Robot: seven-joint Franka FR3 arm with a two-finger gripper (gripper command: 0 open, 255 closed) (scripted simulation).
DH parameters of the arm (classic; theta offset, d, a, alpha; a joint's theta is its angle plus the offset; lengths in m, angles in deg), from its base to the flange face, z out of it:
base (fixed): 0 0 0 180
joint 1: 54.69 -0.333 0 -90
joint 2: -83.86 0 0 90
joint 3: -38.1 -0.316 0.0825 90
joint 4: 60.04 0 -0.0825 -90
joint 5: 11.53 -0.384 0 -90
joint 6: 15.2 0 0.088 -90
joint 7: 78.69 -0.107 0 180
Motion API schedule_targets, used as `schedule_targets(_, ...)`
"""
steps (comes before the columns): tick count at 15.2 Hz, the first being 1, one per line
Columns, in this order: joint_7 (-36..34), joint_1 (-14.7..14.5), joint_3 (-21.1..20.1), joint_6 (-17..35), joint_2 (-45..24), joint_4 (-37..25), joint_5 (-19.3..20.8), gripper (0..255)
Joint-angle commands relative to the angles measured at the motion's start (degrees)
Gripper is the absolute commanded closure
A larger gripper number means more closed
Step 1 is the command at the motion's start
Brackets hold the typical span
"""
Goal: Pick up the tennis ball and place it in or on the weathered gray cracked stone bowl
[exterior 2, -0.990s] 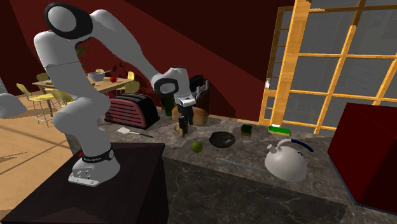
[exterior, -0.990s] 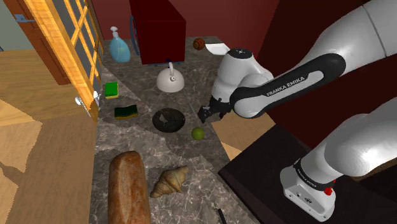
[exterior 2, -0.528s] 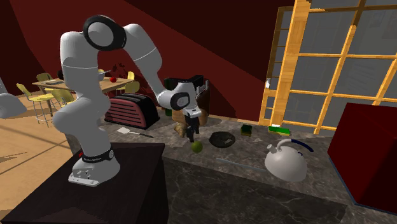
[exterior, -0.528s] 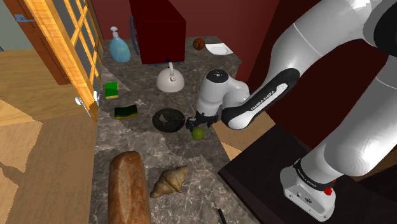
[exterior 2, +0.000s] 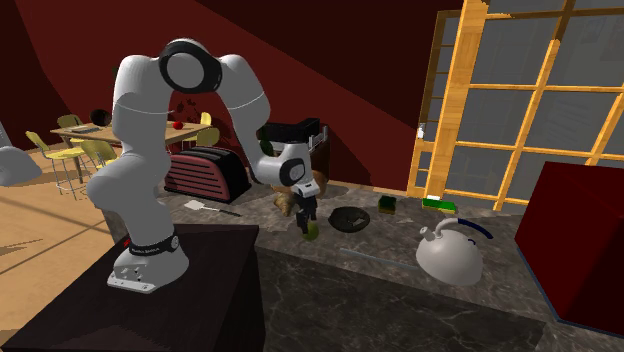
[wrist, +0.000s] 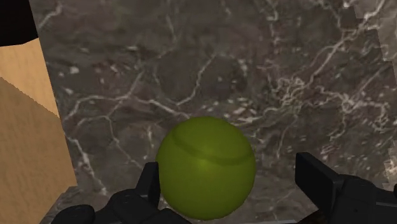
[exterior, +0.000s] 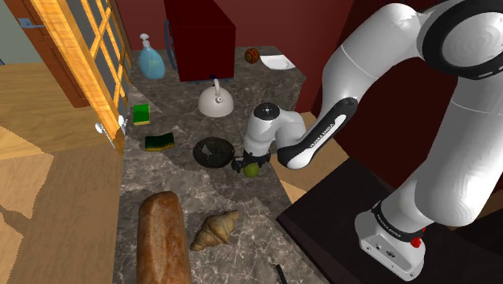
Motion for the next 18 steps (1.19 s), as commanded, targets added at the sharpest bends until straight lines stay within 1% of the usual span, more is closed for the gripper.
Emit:
schedule_targets(1, -1.17, -0.86, 1.03, 1.27, -1.76, -0.71, 1.58, 0)
schedule_targets(8, -1.27, -0.71, 0.89, 1.23, -1.78, -0.72, 1.71, 0)
schedule_targets(9, -1.25, -0.7, 0.88, 1.23, -1.77, -0.72, 1.7, 255)
schedule_targets(18, -1.27, -0.71, 0.89, 1.23, -1.78, -0.72, 1.71, 255)
